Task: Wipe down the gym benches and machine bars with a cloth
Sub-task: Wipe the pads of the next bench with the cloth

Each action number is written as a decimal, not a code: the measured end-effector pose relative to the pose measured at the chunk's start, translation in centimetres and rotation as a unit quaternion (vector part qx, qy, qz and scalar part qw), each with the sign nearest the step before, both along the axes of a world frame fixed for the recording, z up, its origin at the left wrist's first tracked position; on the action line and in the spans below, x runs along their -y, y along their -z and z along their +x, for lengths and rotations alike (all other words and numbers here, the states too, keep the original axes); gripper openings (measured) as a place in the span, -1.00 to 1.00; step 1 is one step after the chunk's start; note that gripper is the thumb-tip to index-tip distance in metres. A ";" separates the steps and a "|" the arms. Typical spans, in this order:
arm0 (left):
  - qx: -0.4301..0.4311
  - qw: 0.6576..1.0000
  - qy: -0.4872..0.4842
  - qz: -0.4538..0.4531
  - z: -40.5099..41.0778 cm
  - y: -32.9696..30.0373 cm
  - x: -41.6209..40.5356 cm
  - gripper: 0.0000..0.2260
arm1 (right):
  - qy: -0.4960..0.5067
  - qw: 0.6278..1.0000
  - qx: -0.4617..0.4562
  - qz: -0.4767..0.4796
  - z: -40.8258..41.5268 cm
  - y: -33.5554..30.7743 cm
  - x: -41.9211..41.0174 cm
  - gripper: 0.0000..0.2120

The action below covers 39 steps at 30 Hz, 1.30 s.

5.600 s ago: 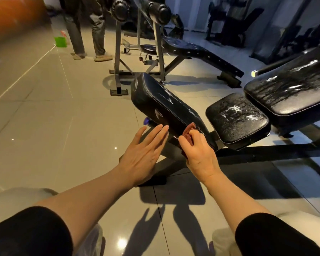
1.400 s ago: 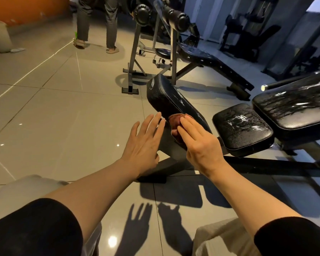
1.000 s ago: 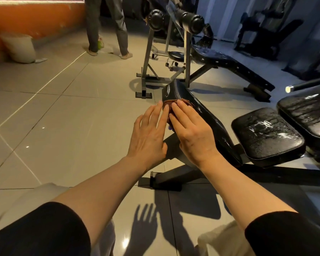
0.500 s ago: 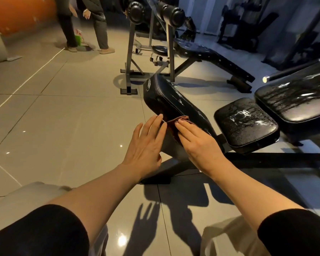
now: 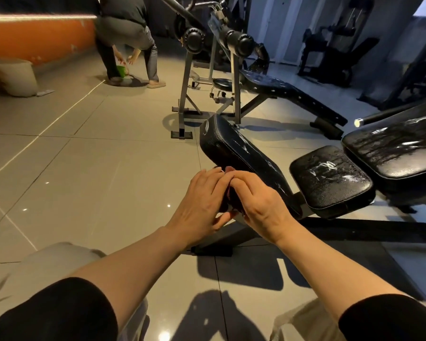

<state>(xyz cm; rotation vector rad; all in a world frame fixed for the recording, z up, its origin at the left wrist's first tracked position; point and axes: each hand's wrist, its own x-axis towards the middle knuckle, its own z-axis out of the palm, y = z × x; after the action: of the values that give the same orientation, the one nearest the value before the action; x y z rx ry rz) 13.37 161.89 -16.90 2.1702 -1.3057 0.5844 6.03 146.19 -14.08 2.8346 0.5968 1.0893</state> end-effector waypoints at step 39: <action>0.061 0.980 -0.123 -0.142 3.6 -2.0 0.5 -0.66 | 0.148 0.982 -0.102 0.058 1.6 -1.2 1.9 -0.45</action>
<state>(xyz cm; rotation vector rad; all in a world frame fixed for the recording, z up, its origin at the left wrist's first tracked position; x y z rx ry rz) 16.92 161.38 -14.94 2.0937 -0.9479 0.9548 7.67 144.27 -12.93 3.0277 0.1124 0.8164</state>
